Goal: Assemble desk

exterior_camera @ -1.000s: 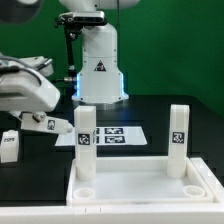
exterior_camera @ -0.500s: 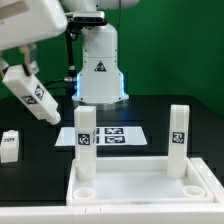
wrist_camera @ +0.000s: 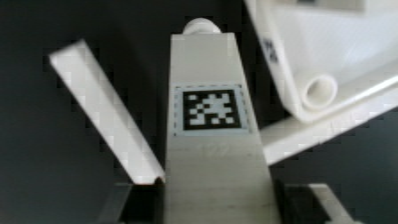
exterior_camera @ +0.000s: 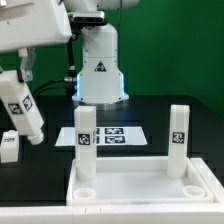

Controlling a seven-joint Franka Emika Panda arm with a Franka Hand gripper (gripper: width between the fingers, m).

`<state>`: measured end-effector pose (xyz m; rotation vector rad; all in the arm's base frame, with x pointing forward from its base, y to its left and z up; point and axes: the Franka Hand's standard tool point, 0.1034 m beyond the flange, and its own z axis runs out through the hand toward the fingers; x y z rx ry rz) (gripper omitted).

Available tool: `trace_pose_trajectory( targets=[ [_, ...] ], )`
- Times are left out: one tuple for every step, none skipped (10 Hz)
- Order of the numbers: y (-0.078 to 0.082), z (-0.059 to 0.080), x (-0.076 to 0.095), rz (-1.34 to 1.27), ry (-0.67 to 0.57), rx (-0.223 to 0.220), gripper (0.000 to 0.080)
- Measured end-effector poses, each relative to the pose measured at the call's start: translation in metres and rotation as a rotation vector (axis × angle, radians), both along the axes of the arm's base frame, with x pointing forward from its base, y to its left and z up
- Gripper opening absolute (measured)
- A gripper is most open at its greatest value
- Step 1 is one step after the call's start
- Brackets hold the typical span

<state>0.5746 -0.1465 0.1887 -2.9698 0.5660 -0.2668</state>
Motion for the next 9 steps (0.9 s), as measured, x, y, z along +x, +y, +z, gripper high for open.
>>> trace_pose_trajectory(
  targets=[
    [0.012,0.017,0.021,0.009,-0.088,-0.044,0.0284],
    [0.027,0.026,0.029,0.010,-0.150,-0.069,0.0284],
    [0.048,0.033,0.035,-0.013,-0.188,-0.078,0.0284],
    [0.077,0.035,0.040,-0.013,-0.263,-0.103,0.0284],
    [0.098,0.024,0.031,0.022,-0.252,-0.101,0.0284],
    [0.092,0.025,0.031,0.023,-0.242,-0.100,0.0284],
    [0.092,0.024,0.031,0.022,-0.242,-0.101,0.0284],
    [0.093,0.023,0.031,0.025,-0.240,-0.100,0.0284],
    [0.100,0.022,0.032,0.036,-0.239,-0.106,0.0284]
  ],
)
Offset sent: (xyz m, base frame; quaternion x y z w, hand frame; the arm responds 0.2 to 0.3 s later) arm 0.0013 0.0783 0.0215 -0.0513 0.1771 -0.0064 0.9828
